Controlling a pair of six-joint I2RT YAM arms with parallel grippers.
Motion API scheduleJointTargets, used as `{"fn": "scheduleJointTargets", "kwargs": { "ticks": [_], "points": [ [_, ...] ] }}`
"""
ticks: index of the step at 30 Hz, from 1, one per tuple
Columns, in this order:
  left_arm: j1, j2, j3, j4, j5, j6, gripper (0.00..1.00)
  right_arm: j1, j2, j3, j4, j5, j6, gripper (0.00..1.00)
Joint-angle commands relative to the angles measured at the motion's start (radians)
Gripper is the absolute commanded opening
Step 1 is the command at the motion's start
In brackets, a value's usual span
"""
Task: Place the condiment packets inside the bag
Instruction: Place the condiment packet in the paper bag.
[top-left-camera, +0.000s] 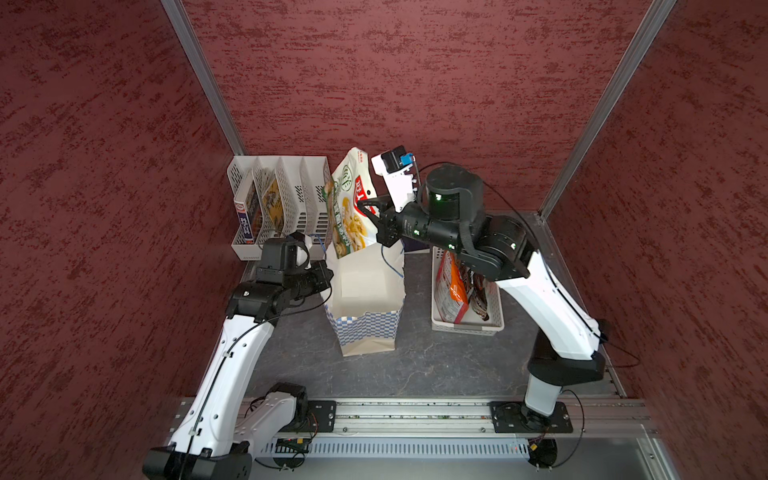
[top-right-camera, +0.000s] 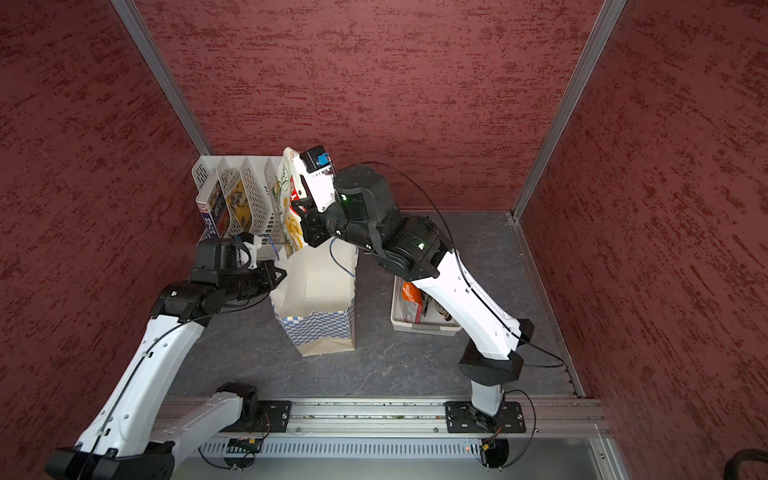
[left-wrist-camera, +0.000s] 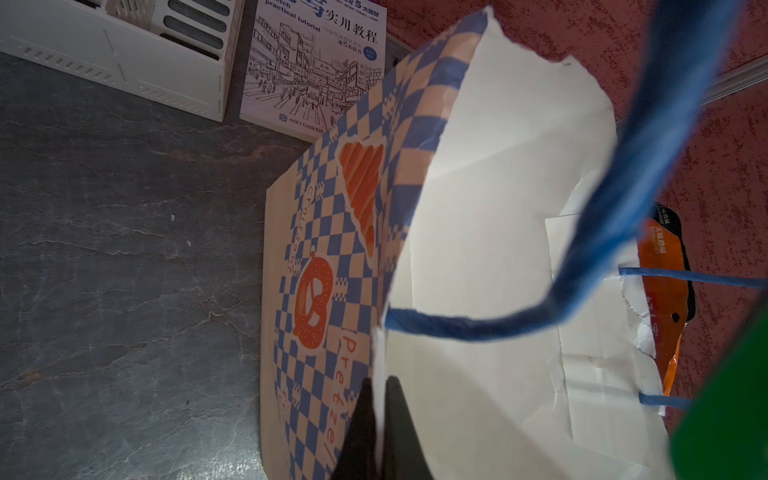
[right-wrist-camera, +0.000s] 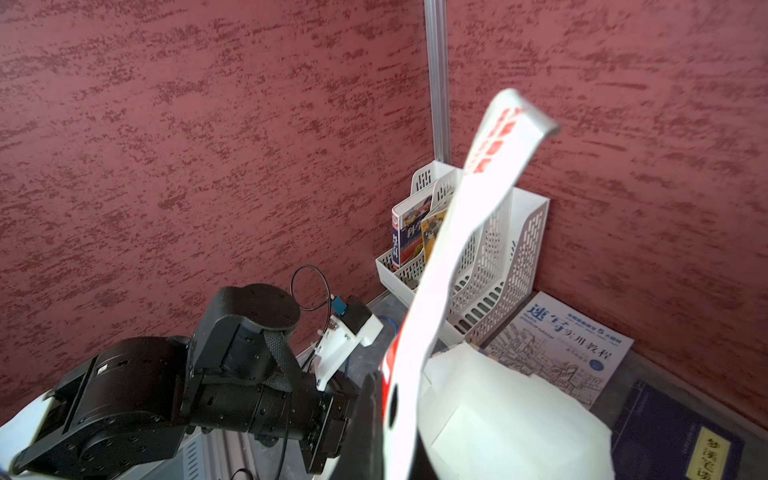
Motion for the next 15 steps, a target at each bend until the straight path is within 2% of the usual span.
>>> {"fn": "scheduleJointTargets", "kwargs": {
  "ticks": [1,9,15],
  "points": [
    [0.005,-0.011,-0.004,0.017,0.004,0.006,0.00,0.005,-0.062,-0.052,0.066,-0.018,0.057,0.00],
    [0.007,-0.017,-0.006,0.018,-0.021,0.005,0.00,0.004,-0.200,-0.350,0.069,0.084,0.126,0.00],
    [0.008,-0.019,-0.007,0.019,-0.040,0.000,0.00,0.003,-0.226,-0.422,0.037,0.092,0.162,0.00]
  ]
}}
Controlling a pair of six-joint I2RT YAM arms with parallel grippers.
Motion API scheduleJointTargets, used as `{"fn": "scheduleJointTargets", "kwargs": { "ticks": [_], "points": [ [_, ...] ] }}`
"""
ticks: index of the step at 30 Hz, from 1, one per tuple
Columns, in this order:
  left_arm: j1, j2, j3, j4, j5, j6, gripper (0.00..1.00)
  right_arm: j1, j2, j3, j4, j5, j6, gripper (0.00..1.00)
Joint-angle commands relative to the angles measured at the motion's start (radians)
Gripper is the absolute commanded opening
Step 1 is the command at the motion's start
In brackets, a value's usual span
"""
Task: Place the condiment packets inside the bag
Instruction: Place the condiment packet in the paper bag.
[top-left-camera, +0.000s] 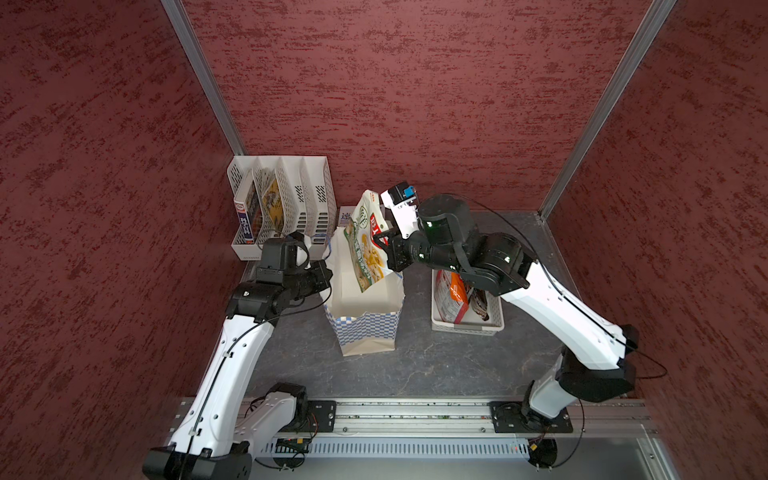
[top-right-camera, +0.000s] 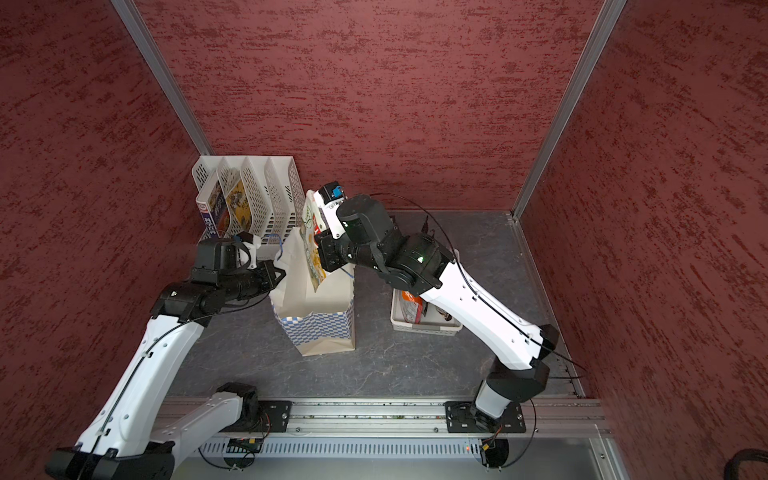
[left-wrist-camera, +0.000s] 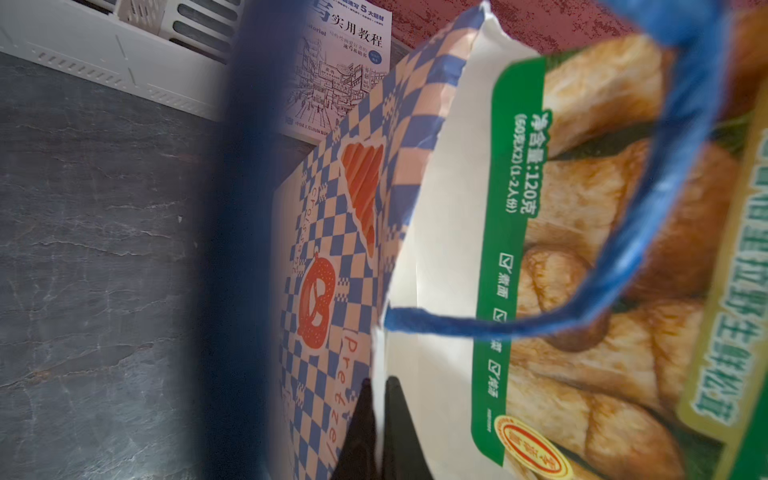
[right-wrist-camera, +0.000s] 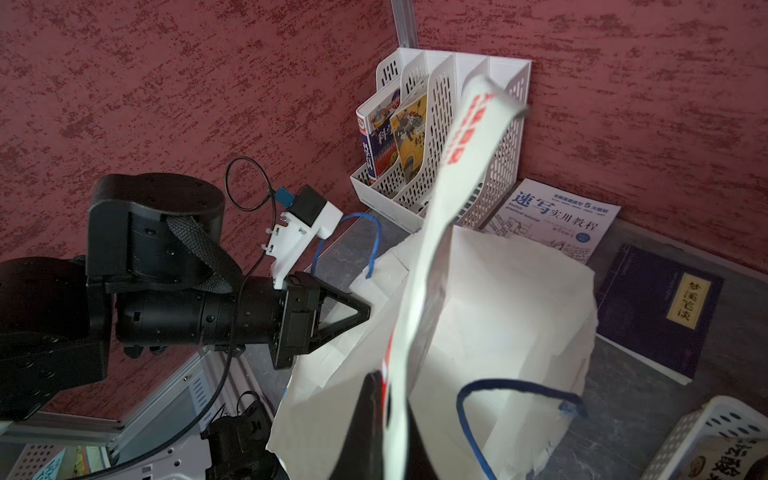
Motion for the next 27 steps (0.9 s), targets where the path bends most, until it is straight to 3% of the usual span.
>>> {"fn": "scheduleJointTargets", "kwargs": {
  "ticks": [1,7,11,16,27],
  "points": [
    [0.008,-0.017,-0.007,0.018,-0.023,0.001,0.00,0.001,-0.033,-0.012,0.027,0.039,0.033,0.00],
    [0.008,-0.017,-0.005,0.013,-0.039,0.001,0.00,-0.029,-0.058,-0.067,0.016,0.044,0.063,0.00],
    [-0.002,-0.012,0.015,-0.014,-0.063,0.000,0.00,-0.080,-0.043,-0.125,0.045,-0.034,0.103,0.00],
    [-0.071,-0.001,0.068,-0.091,-0.167,0.024,0.00,-0.140,0.010,-0.151,0.056,-0.140,0.125,0.00],
    [-0.183,0.054,0.128,-0.132,-0.259,0.034,0.00,-0.210,0.061,-0.187,0.023,-0.226,0.186,0.02]
  ]
}}
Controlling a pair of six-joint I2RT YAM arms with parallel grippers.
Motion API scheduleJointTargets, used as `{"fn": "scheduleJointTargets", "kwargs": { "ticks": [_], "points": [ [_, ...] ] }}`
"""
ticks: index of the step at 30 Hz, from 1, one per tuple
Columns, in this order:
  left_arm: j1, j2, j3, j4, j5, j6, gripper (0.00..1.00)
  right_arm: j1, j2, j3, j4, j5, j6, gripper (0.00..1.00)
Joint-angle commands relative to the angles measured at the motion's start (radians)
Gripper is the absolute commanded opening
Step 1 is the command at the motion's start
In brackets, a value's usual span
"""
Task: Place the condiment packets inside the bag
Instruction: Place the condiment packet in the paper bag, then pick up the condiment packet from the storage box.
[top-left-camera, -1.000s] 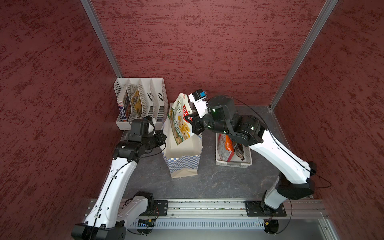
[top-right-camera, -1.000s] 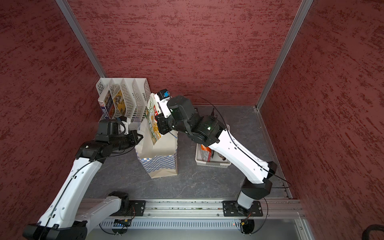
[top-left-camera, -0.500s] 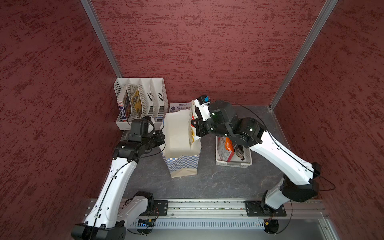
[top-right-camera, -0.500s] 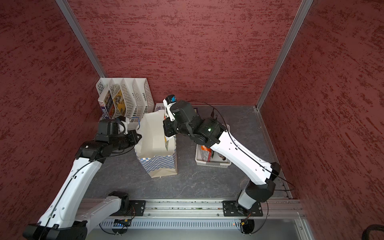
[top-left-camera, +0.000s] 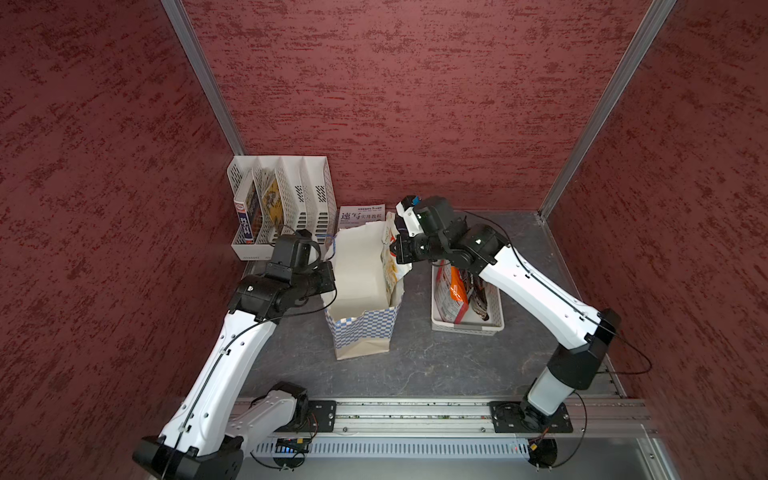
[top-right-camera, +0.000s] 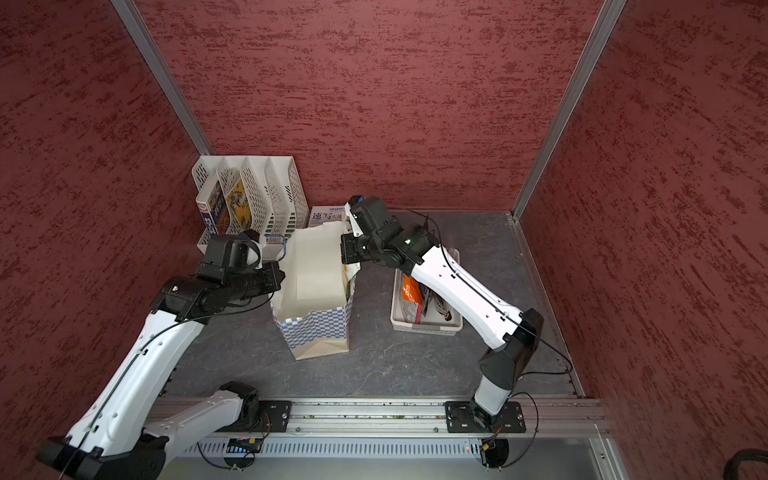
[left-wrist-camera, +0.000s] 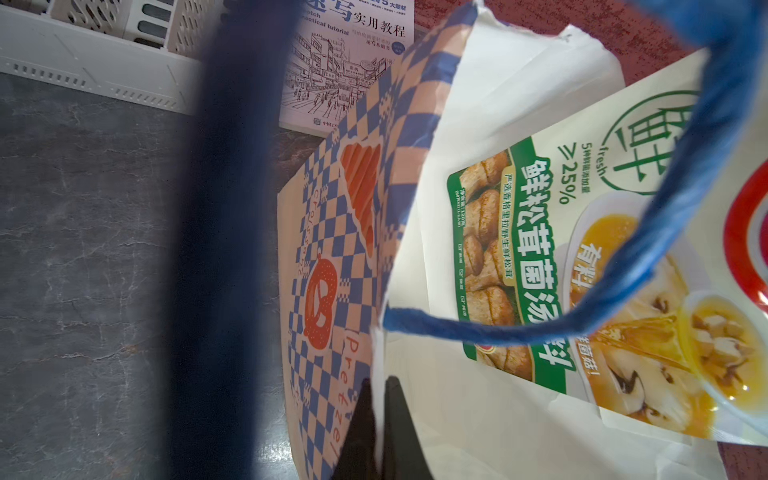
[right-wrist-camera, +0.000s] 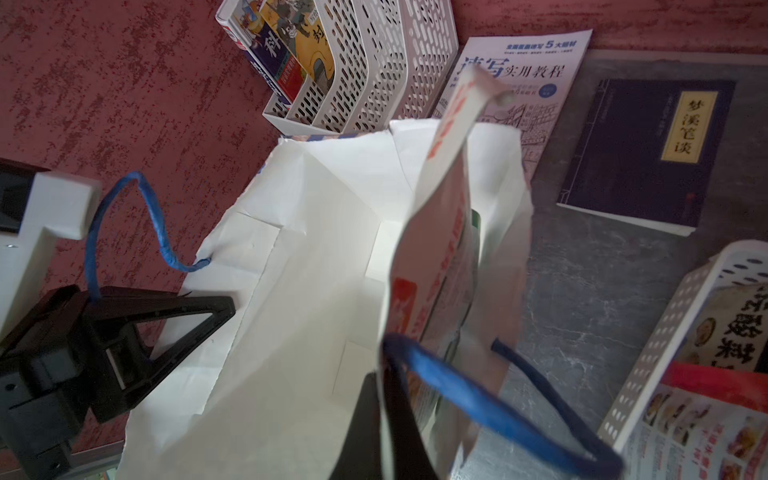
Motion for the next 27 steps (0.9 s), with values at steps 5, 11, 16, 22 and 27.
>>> {"fn": "scheduleJointTargets", "kwargs": {
  "ticks": [5,11,16,22,27],
  "points": [
    [-0.030,0.015,0.017,0.019,-0.064,0.003,0.00,-0.015,0.004,-0.045,0.034,-0.047,0.033,0.12],
    [-0.032,0.002,0.018,0.033,-0.089,0.000,0.00,-0.023,-0.038,-0.099,0.063,-0.028,0.047,0.28],
    [-0.031,0.002,0.025,0.042,-0.091,-0.001,0.00,-0.024,-0.105,-0.119,0.073,-0.026,0.020,0.38],
    [-0.032,0.008,0.024,0.057,-0.082,0.002,0.00,-0.030,-0.298,-0.218,0.020,0.182,-0.020,0.53],
    [-0.032,0.011,0.039,0.061,-0.069,-0.001,0.00,-0.116,-0.355,-0.309,-0.075,0.293,0.004,0.64]
  ]
}}
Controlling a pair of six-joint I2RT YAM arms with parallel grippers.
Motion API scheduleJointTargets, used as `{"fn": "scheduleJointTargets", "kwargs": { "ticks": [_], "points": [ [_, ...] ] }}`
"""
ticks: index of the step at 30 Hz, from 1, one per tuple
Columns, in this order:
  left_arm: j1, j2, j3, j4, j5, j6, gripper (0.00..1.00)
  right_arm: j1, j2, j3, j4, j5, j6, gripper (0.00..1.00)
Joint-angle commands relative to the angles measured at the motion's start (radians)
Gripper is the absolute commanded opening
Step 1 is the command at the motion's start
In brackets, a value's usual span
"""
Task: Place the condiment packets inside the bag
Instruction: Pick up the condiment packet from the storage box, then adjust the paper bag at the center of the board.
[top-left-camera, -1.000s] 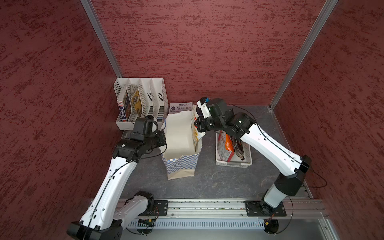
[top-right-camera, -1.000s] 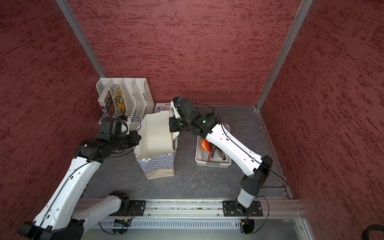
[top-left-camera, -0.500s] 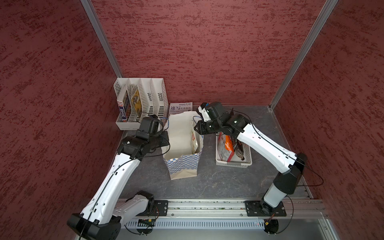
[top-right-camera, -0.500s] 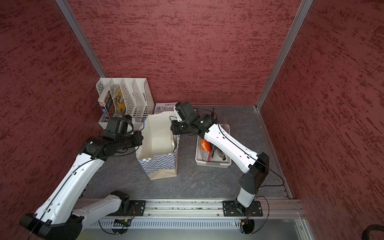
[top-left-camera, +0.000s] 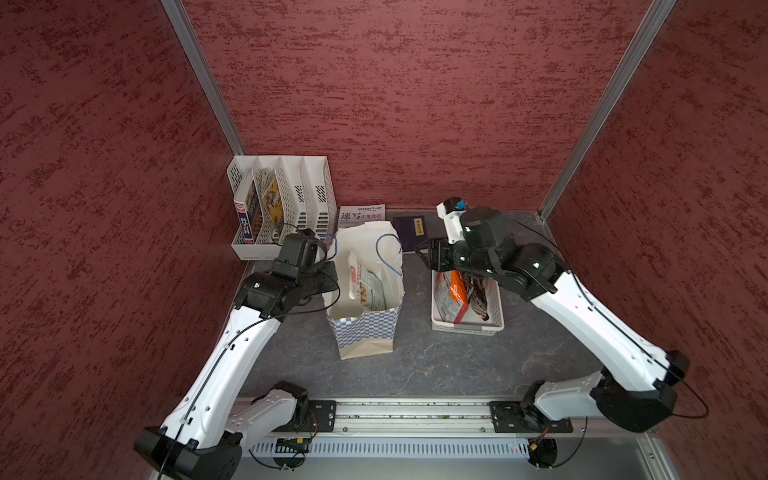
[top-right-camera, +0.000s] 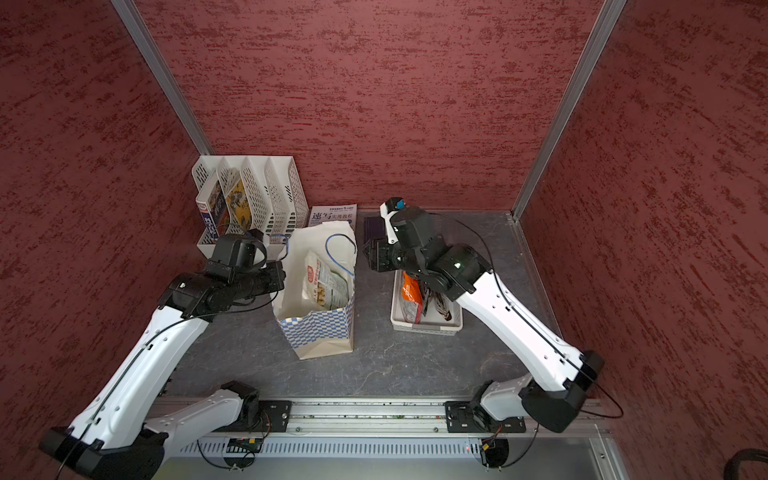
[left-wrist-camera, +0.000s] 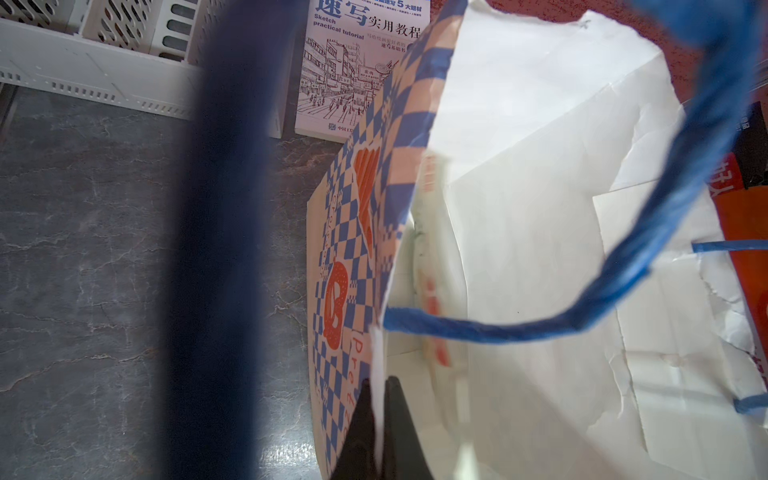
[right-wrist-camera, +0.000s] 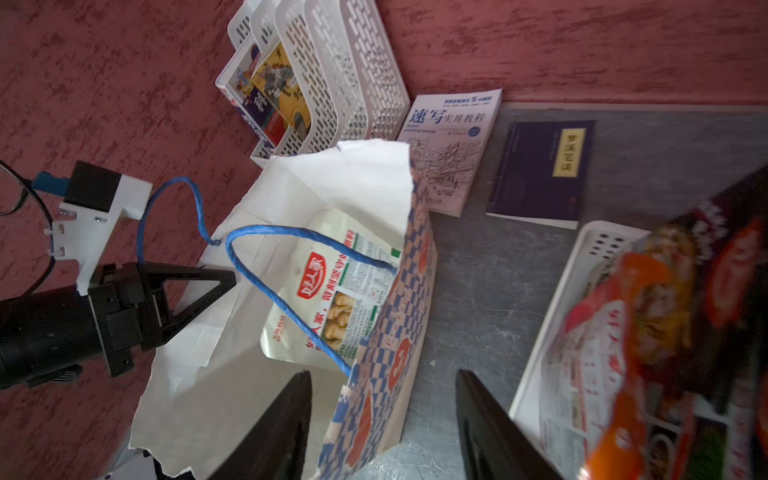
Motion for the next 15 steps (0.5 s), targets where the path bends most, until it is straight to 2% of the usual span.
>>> {"fn": "scheduleJointTargets", "kwargs": {
  "ticks": [1,8,15],
  "points": [
    [-0.007,-0.005,0.047,0.051,0.010,-0.002,0.00,-0.066,0.011,-0.065,-0.097,0.140,0.005,0.66],
    [-0.089,0.043,0.123,0.052,-0.001,-0.015,0.00,-0.111,0.042,-0.164,-0.083,0.094,0.015,0.71],
    [-0.270,0.220,0.269,0.076,-0.044,-0.016,0.00,-0.150,0.058,-0.229,-0.060,0.064,0.024,0.69]
  ]
}}
